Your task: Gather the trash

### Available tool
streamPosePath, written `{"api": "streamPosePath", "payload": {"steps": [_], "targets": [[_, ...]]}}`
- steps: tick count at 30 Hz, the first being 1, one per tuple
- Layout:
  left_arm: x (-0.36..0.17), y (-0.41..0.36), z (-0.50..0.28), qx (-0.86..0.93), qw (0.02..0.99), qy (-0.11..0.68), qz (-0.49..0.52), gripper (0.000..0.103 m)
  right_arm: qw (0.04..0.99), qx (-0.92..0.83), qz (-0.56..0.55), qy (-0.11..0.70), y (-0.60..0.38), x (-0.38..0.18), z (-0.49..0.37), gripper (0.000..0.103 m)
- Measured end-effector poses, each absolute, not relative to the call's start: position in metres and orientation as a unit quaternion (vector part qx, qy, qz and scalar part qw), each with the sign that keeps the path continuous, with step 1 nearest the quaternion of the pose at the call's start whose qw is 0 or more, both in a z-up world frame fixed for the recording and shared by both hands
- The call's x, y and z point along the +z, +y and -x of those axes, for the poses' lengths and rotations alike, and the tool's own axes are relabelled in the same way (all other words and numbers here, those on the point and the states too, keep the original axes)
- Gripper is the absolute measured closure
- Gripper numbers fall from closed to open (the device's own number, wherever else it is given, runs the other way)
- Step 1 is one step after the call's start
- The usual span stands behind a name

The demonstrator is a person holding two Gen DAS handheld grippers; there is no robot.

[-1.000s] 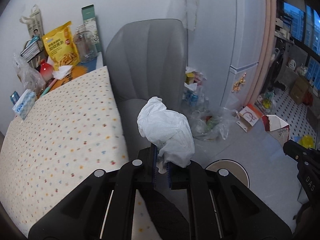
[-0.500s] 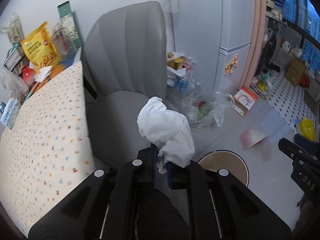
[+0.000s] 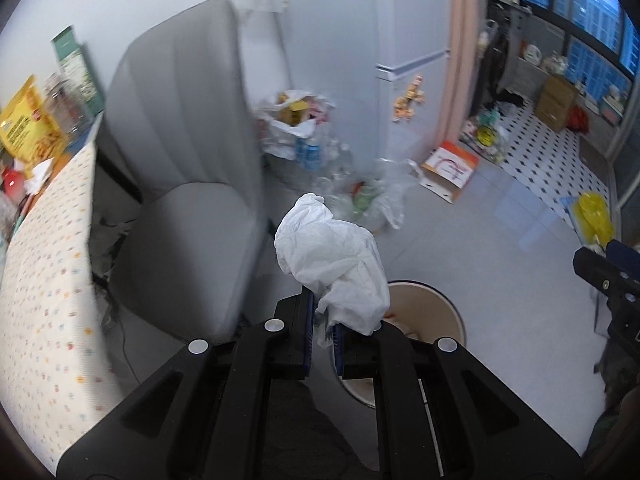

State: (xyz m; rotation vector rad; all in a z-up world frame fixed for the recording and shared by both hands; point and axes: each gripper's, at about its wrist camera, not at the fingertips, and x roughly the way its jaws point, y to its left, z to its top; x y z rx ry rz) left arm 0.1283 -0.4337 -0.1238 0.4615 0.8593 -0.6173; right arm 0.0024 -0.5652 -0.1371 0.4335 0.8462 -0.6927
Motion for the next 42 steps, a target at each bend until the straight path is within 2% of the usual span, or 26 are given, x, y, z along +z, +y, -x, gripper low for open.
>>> {"api": "streamPosePath", "payload": {"steps": [9, 12, 13, 14, 15, 16, 17, 26, 32, 34, 42], "targets": [[-0.141, -0.479, -0.086, -0.342, 0.808, 0.412, -0.246, 0.094, 0.811, -0.375, -0.213, 0.395, -0.592, -0.141, 0.047, 0.038], [-0.144, -0.49, -0.075, -0.36, 0.796, 0.416, -0.251, 0.093, 0.804, -0.383, -0.224, 0.397, -0.599, -0.149, 0.057, 0.038], [-0.144, -0.492, -0.074, -0.362, 0.794, 0.418, -0.252, 0.086, 0.802, -0.384, -0.228, 0.397, -0.6, -0.152, 0.059, 0.038], [-0.143, -0.494, -0.073, -0.368, 0.791, 0.422, -0.248, 0.07, 0.8, -0.385, -0.231, 0.398, -0.602, -0.154, 0.061, 0.038], [-0.141, -0.493, -0.073, -0.371, 0.791, 0.423, -0.242, 0.062, 0.799, -0.386, -0.234, 0.397, -0.605, -0.156, 0.064, 0.038], [-0.139, -0.492, -0.073, -0.37, 0.794, 0.421, -0.237, 0.044, 0.799, -0.385, -0.236, 0.396, -0.607, -0.157, 0.066, 0.038], [-0.135, -0.491, -0.073, -0.367, 0.8, 0.415, -0.232, 0.037, 0.799, -0.385, -0.239, 0.395, -0.608, -0.157, 0.068, 0.038], [-0.115, -0.476, -0.081, -0.354, 0.817, 0.402, -0.214, 0.014, 0.807, -0.378, -0.244, 0.384, -0.607, -0.153, 0.069, 0.038], [-0.092, -0.451, -0.089, -0.333, 0.839, 0.385, -0.193, 0.007, 0.816, -0.372, -0.237, 0.373, -0.599, -0.14, 0.068, 0.032], [-0.083, -0.44, -0.093, -0.324, 0.848, 0.377, -0.183, 0.006, 0.823, -0.369, -0.23, 0.366, -0.592, -0.131, 0.066, 0.027], [-0.044, -0.374, -0.107, -0.28, 0.883, 0.352, -0.134, 0.006, 0.85, -0.345, -0.202, 0.343, -0.556, -0.095, 0.05, 0.019]]}}
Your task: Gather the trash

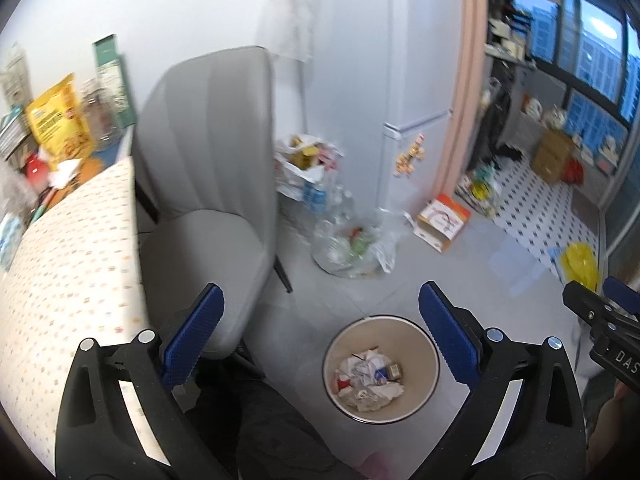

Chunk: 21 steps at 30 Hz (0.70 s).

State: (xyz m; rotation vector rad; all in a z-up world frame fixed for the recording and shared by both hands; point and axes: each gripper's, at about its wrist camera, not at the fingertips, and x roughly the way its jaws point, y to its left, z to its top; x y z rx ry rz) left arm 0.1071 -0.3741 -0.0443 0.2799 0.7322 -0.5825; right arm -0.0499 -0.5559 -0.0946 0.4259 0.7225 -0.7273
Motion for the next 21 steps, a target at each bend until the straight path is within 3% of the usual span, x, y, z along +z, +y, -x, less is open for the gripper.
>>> {"api": "streamPosePath", "payload": {"steps": [7, 21], "targets": [[-0.011, -0.318, -0.106, -0.251, 0.906, 0.325, -0.104, 0.006, 0.877, -0.319, -0.169, 0.318, -0.509, -0.056, 0.032, 0.01], [0.047, -0.227, -0.085, -0.21, 0.938, 0.271, -0.051, 0.006, 0.913, -0.283, -0.122, 0.269, -0.43, 0.015, 0.024, 0.008]]}}
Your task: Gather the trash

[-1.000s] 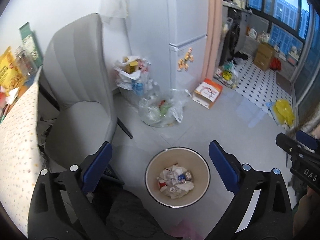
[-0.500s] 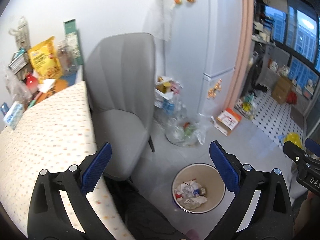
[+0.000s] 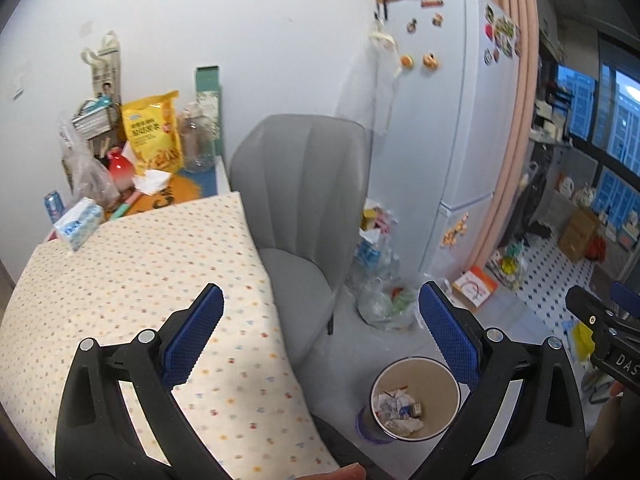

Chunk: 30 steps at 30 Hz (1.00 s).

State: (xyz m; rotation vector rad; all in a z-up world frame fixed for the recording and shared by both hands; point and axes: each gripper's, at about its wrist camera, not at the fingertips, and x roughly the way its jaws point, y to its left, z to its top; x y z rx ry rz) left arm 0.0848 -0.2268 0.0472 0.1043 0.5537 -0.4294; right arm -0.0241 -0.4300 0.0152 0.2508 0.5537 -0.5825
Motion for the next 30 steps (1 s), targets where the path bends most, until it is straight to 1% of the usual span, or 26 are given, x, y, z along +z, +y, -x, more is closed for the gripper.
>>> {"api": "streamPosePath", "payload": {"steps": [8, 17, 24, 30], "targets": [[0.07, -0.18, -0.068, -0.19, 0.95, 0.245, -0.027, 0.006, 0.929, -0.259, -0.097, 0.245, -0.39, 0.045, 0.031, 0.008], [0.079, -0.137, -0.041, -0.165, 0.96, 0.227, -0.008, 0.006, 0.943, -0.234, -0.075, 0.225, -0.344, 0.065, 0.044, 0.008], [0.077, -0.109, -0.019, -0.139, 0.966, 0.219, -0.005, 0.006, 0.952, -0.209, -0.067, 0.211, -0.314, 0.068, 0.059, 0.008], [0.076, -0.101, -0.003, -0.128, 0.968, 0.214, -0.007, 0.006, 0.956, -0.198, -0.063, 0.206, -0.299, 0.065, 0.073, 0.008]]}}
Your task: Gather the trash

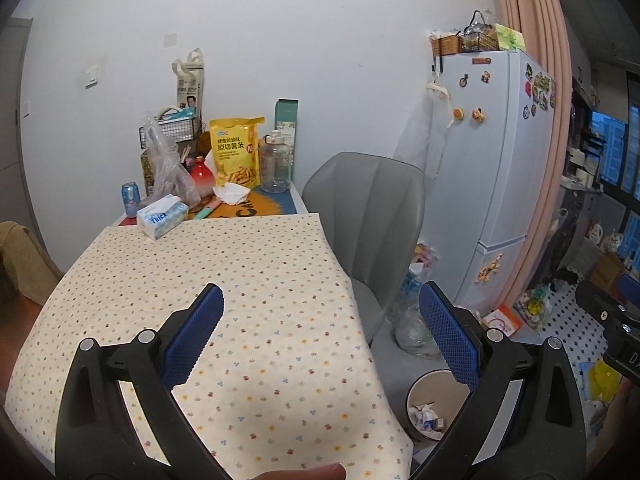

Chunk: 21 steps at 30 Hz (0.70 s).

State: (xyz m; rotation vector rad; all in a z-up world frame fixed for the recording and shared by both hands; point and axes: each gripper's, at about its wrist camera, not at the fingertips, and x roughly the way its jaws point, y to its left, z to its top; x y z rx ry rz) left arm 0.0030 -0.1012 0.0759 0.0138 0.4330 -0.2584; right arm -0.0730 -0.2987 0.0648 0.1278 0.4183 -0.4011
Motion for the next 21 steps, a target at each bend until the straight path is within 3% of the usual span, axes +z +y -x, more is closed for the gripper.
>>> {"api": "streamPosePath", "payload": {"steps": [21], "targets": [[0.067, -0.099, 0.005, -0.107, 0.97, 0.219, -0.009, 0.006, 0.957, -0.181, -0.078, 0.214, -0.298, 0.049, 0.074, 0.008]]}}
